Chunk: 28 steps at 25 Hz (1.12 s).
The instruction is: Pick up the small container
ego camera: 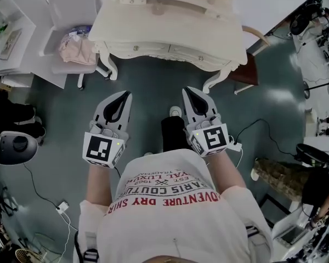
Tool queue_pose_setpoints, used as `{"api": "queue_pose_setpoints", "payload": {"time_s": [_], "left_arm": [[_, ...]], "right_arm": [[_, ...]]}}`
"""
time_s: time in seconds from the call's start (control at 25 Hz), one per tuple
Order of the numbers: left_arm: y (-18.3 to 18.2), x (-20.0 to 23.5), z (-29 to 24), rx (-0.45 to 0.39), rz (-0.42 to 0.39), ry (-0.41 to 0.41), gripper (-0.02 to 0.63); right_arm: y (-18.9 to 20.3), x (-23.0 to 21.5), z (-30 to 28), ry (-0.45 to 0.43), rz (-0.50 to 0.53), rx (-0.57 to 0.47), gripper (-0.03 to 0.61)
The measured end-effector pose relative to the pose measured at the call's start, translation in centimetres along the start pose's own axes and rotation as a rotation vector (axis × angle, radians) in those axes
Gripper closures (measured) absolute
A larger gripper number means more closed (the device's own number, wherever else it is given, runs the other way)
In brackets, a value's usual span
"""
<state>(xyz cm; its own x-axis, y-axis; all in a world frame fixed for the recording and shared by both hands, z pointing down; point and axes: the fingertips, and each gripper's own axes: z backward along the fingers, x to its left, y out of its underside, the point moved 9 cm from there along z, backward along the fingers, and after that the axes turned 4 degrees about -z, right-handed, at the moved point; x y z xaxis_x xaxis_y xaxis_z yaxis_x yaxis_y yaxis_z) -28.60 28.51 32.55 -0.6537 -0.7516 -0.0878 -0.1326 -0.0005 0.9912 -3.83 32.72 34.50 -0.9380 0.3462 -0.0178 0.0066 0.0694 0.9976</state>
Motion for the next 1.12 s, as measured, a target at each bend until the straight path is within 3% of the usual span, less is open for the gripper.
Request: {"api": "queue_pose_setpoints", "payload": {"time_s": [0.36,0.68,0.92,1.12], "left_arm": [[-1.0,3.4,-14.4,0.027,0.011,-0.1,0.606],[-2.6,4.4,-29.6,0.02,-0.017,-0.1,0.606],[-2.5,6.7,-36.1,0.052,0.005,-0.122,0.606],[-1.7,10.1,-39.8,0.059,0.033,-0.115,0.606]], "right_arm": [[-1.2,-13.6,-10.1,-0.069,0.001,0.003,0.58],[-1.5,-26.7,-17.4,-0.112,0.018,0.023,0.58],[-1.3,-31.9,-22.0,-0.126,-0.011,0.042,0.58],[-0.2,-33.6,-25.9,-0.134,-0.042,0.077,0.58]]}}
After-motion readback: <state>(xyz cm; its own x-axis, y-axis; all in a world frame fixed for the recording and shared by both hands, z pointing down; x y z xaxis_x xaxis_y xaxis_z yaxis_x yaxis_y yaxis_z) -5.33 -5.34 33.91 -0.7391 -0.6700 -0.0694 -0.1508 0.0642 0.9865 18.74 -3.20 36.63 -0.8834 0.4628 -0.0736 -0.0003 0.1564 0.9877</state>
